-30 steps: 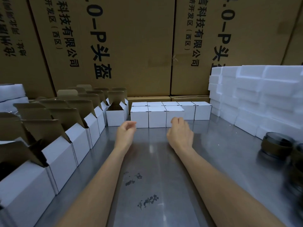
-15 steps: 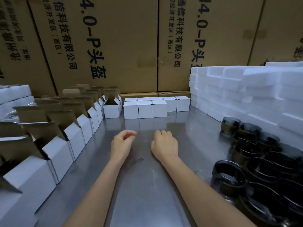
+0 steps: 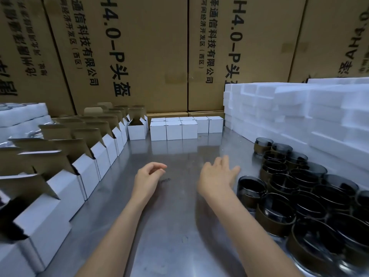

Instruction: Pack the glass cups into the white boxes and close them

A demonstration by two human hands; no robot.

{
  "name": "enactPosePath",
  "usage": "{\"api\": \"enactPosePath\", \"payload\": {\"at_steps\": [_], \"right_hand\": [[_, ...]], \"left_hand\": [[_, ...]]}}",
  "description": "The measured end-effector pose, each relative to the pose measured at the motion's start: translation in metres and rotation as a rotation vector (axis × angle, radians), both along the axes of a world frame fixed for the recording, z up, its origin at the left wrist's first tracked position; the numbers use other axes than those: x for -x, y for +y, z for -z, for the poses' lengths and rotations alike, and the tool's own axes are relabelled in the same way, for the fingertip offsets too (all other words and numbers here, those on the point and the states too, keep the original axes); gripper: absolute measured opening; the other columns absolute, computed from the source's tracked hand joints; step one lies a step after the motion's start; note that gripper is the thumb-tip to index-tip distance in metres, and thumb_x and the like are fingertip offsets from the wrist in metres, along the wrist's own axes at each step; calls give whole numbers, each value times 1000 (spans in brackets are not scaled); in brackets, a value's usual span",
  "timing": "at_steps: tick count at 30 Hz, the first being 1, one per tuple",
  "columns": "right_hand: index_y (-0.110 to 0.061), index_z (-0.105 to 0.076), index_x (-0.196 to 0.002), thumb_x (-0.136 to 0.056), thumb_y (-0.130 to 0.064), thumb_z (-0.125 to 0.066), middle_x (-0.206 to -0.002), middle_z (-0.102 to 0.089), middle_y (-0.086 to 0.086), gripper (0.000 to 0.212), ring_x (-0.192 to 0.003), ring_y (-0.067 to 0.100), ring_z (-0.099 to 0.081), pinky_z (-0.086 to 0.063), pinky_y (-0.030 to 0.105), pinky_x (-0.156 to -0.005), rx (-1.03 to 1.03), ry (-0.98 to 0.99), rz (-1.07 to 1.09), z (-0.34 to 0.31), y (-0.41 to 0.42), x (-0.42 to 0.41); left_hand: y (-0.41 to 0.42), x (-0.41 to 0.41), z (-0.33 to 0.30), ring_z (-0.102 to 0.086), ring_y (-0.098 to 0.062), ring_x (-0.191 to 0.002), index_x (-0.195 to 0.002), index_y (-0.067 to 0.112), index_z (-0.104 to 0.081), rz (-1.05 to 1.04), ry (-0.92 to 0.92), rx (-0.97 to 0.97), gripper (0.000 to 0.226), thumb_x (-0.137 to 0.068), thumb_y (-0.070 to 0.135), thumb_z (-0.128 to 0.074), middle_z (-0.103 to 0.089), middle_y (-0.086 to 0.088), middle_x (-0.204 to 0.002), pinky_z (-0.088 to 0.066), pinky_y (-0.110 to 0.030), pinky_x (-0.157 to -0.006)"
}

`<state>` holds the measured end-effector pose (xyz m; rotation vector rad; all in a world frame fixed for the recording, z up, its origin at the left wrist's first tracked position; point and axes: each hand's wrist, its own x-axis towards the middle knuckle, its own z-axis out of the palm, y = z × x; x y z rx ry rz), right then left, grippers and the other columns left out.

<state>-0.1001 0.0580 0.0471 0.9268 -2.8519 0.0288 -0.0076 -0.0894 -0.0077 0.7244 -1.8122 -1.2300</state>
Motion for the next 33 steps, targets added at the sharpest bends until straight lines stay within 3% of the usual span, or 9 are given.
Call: {"api": "enactPosePath", "payload": {"at_steps": [5, 8, 13, 20, 23, 26, 29, 30, 33], "right_hand": [[-21, -41, -137, -93, -43, -47, -140, -31, 9, 49, -133, 25, -15, -25, 46, -97, -132, -119, 74, -5, 22, 5], [-21, -41, -137, -94, -40, -48, -140, -30, 8, 48, -134, 25, -13, -30, 45, -94, -77, -185, 63, -4, 21, 3], [-18, -47, -129, -95, -33, -48, -134, -39, 7, 37, -132, 26, -20, -35, 38, -86, 86, -113, -4, -3, 11, -4], [-22, -53, -127, -97, -23, -44, -131, -48, -1, 32, -130, 20, -26, -36, 29, -92, 503, -23, -378, 5, -2, -7], [-22, -58, -120, -92, -12, -42, -124, -56, -5, 34, -126, 16, -31, -33, 26, -95, 833, 19, -352, 4, -2, 3], [-25, -58, -116, -91, -10, -37, -124, -56, -7, 36, -124, 12, -32, -28, 23, -93, 1170, -283, -177, 6, 2, 15], [-22, -55, -124, -98, -18, -32, -126, -55, -2, 35, -106, 12, -43, -31, 27, -88, 1285, -659, 31, 16, 3, 27], [-20, -55, -126, -99, -21, -33, -125, -56, 0, 35, -100, 12, -42, -30, 27, -85, 1266, -719, 73, 19, 2, 29], [-19, -57, -124, -98, -26, -35, -121, -60, 3, 35, -97, 15, -45, -30, 27, -82, 1210, -740, 70, 27, -5, 31]], "left_hand": [[1, 0, -1, -59, -14, -77, -75, 24, -69, 3, 3, -12, 25, -84, 2, -61, -68, 5, -77, -44, -26, -78], [2, 0, -2, -59, -13, -77, -76, 23, -69, 11, 2, -11, 25, -84, 2, -61, -68, 6, -77, -44, -26, -79], [5, 0, -5, -58, -14, -78, -78, 22, -69, 22, -3, 14, 24, -85, 1, -60, -67, 2, -79, -44, -24, -76], [26, 2, -10, -59, -11, -74, -83, 17, -70, 99, -104, 220, 18, -85, 2, -61, -69, 0, -81, -44, -15, -71], [30, 1, -11, -56, -9, -71, -84, 18, -69, 98, -123, 247, 18, -85, 2, -61, -68, 0, -82, -42, -11, -65], [34, 1, -11, -56, -6, -70, -83, 25, -67, 111, -122, 252, 19, -85, 6, -63, -67, 5, -82, -43, -11, -64], [41, 5, -8, -60, -2, -71, -90, 28, -68, 162, -127, 263, 11, -84, 19, -68, -68, 11, -85, -45, -15, -67], [45, 8, -7, -62, -2, -73, -99, 28, -68, 190, -131, 255, 17, -83, 27, -72, -69, 12, -90, -48, -18, -69], [54, 14, -4, -64, 2, -90, -135, 32, -47, 289, -212, 227, 80, -64, 57, -76, -59, 20, -120, -51, -18, -83]]}}
